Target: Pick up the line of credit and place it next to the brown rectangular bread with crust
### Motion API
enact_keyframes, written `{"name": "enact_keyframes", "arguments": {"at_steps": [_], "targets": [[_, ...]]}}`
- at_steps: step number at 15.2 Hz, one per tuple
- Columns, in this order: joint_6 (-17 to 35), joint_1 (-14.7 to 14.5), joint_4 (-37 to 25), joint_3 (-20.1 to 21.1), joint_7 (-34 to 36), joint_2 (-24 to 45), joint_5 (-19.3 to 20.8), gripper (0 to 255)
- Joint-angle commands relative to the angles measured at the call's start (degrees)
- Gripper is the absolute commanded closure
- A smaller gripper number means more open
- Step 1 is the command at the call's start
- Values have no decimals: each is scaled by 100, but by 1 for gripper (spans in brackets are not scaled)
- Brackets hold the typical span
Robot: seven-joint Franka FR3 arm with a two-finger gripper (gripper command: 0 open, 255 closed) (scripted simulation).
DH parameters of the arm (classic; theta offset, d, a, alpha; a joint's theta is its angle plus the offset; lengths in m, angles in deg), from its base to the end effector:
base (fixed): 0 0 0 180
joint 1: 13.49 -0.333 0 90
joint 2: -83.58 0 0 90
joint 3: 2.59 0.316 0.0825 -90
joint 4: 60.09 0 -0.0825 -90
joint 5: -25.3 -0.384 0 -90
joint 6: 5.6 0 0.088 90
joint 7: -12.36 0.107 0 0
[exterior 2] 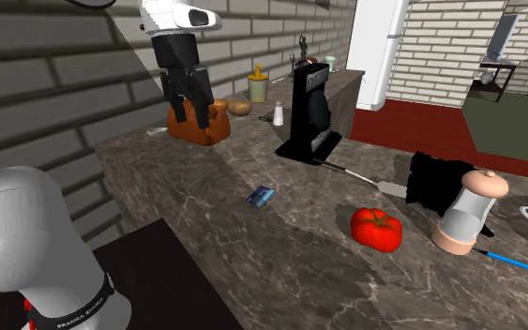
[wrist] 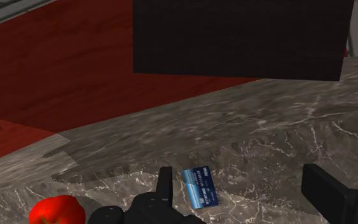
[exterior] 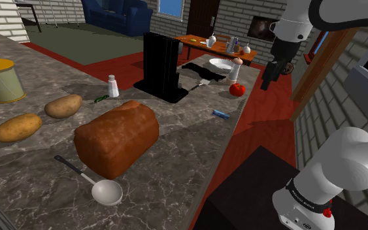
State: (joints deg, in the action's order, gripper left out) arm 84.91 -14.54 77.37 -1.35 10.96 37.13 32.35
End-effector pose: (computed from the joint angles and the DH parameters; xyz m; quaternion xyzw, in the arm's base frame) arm 0.3005 0.0008 0.5794 0.9971 0.0295 -0.0041 0.0693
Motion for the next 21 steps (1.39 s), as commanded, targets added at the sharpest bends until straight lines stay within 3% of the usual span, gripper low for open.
{"name": "enact_keyframes", "arguments": {"at_steps": [1, 11, 21], "targets": [[0, 0, 0, 0, 0, 0, 0, 0], [282, -41, -1157, -313, -814, 3021, 172, 0], [19, -42, -2722, -351, -1533, 5884, 298, 0]]}}
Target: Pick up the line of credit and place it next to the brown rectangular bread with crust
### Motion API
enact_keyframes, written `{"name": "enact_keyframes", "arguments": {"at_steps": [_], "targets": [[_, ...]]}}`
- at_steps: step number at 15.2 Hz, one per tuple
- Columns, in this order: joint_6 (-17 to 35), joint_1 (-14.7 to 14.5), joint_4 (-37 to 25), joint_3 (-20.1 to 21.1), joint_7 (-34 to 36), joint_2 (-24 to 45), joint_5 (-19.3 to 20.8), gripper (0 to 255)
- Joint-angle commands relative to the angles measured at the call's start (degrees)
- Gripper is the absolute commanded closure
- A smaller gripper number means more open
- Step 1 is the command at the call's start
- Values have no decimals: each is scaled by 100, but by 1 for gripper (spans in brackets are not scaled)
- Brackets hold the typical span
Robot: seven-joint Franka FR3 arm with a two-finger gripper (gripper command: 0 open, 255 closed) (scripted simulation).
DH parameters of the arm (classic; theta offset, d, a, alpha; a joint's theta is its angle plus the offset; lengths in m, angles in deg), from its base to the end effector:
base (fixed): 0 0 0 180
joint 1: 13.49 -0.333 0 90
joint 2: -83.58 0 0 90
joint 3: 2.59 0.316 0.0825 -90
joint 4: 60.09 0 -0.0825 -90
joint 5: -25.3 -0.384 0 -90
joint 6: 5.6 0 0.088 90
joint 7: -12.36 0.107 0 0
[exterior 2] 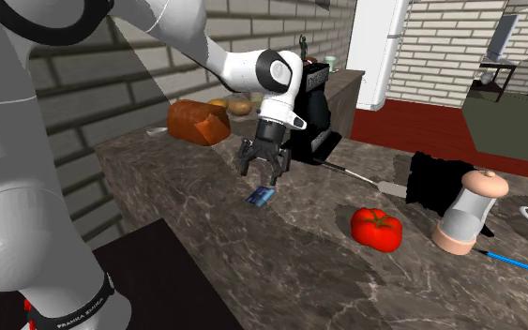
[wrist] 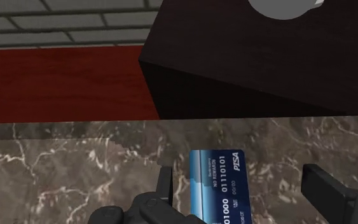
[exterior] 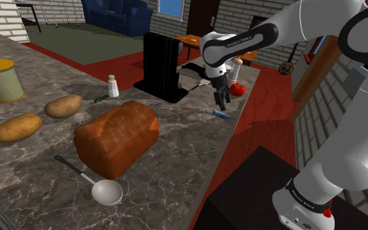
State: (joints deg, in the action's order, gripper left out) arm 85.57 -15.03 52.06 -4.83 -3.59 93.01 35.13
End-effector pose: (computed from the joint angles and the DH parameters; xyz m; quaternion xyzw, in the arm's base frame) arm 0.5258 -0.0239 0.3651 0.9496 0.1509 -0.2709 0.0466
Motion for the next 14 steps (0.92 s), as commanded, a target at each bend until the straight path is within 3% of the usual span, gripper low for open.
{"name": "enact_keyframes", "arguments": {"at_steps": [1, 8, 14], "targets": [[29, 14, -97, -7, -74, 279, 26, 0], [528, 58, 483, -39, -48, 194, 70, 0], [528, 58, 483, -39, -48, 194, 70, 0]]}}
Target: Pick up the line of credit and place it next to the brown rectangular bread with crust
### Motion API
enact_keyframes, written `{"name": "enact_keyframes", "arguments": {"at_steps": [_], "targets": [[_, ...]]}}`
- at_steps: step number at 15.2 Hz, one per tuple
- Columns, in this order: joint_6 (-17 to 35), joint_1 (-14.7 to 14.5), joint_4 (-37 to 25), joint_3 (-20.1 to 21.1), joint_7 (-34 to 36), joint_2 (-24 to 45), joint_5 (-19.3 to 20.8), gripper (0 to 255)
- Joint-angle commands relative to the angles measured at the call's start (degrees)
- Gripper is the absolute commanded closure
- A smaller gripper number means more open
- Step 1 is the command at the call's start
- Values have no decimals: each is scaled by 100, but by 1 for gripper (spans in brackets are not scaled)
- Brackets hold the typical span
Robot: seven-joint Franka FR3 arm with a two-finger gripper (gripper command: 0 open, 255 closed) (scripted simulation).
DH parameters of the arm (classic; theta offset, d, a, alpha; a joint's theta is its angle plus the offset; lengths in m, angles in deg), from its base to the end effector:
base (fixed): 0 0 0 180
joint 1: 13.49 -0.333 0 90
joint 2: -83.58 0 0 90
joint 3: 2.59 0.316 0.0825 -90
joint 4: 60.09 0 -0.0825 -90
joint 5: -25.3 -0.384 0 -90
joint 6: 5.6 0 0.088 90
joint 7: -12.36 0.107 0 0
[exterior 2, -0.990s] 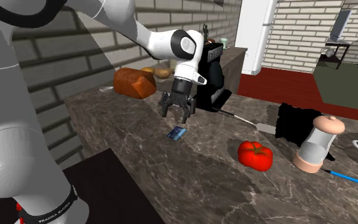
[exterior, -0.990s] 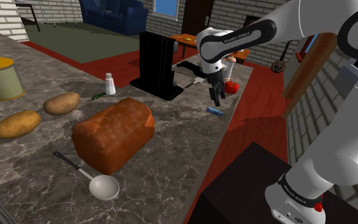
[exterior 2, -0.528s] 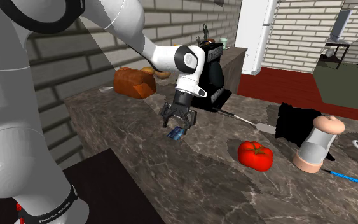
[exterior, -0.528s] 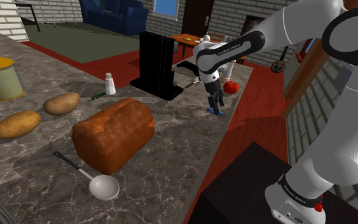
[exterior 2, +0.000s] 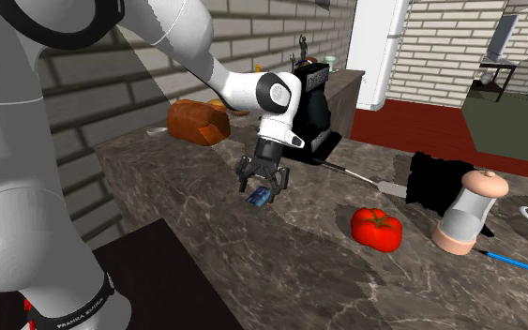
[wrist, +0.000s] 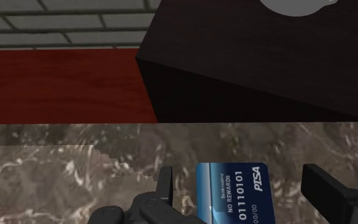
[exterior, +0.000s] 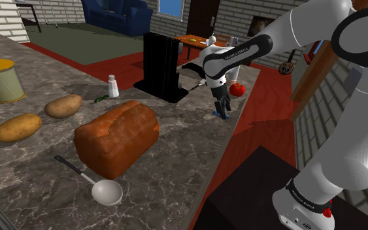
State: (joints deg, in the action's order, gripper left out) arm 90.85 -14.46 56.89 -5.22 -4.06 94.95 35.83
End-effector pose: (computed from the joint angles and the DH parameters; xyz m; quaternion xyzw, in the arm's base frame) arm 0.5140 -0.0322 0.3172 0.9447 0.1568 -0.2843 0.0452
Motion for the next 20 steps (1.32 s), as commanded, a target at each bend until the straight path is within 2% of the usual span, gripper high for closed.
{"name": "enact_keyframes", "arguments": {"at_steps": [1, 2, 11, 20], "targets": [[0, 0, 0, 0, 0, 0, 0, 0], [0, 0, 0, 0, 0, 0, 0, 255], [1, 0, 0, 0, 0, 0, 0, 255], [-621, -14, -300, 5, -93, -328, -2, 255]]}}
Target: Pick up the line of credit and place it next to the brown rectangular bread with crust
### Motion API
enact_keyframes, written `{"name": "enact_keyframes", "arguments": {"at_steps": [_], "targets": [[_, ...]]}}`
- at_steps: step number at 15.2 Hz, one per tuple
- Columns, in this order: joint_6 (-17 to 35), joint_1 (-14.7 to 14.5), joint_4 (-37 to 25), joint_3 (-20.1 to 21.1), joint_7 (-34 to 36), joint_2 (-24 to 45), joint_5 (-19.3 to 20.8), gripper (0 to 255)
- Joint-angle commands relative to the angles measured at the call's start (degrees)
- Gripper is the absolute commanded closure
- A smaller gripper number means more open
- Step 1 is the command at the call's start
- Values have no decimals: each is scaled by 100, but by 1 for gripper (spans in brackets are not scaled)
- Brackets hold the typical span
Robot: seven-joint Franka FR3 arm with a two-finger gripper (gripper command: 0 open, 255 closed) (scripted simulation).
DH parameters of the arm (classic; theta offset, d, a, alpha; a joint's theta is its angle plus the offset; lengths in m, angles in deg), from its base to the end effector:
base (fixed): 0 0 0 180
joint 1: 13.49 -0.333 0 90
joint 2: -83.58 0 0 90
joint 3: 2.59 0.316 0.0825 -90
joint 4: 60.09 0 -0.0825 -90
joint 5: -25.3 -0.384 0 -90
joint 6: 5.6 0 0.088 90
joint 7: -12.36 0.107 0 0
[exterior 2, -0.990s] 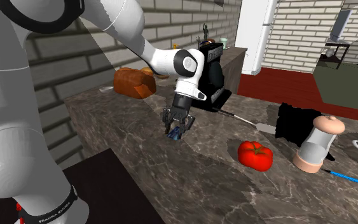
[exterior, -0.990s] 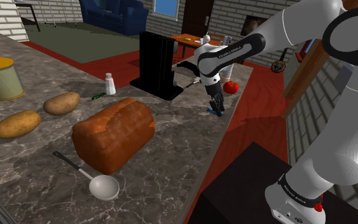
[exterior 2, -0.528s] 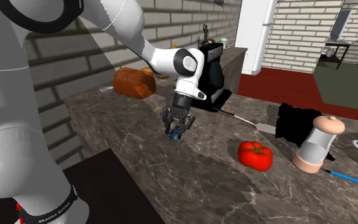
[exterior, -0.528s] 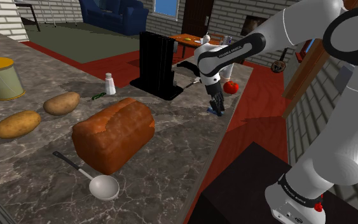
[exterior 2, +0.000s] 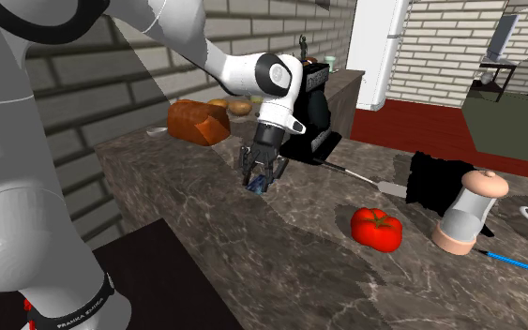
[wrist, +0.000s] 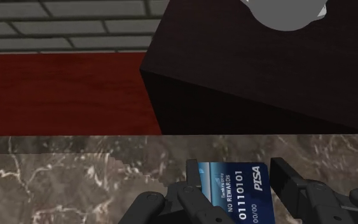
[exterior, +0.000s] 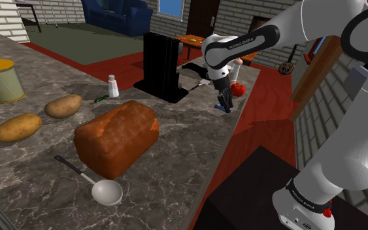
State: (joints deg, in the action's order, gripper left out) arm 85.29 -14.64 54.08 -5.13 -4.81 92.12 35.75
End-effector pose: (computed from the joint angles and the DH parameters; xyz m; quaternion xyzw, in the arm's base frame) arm 0.5149 -0.0312 0.3595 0.9448 0.1568 -0.2840 0.0452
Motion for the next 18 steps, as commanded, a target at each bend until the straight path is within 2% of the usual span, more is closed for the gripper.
{"name": "enact_keyframes", "arguments": {"at_steps": [1, 18], "targets": [[-135, 2, -59, -4, -29, -77, 6, 255], [-1353, -23, -929, 8, -218, -438, 27, 255]]}}
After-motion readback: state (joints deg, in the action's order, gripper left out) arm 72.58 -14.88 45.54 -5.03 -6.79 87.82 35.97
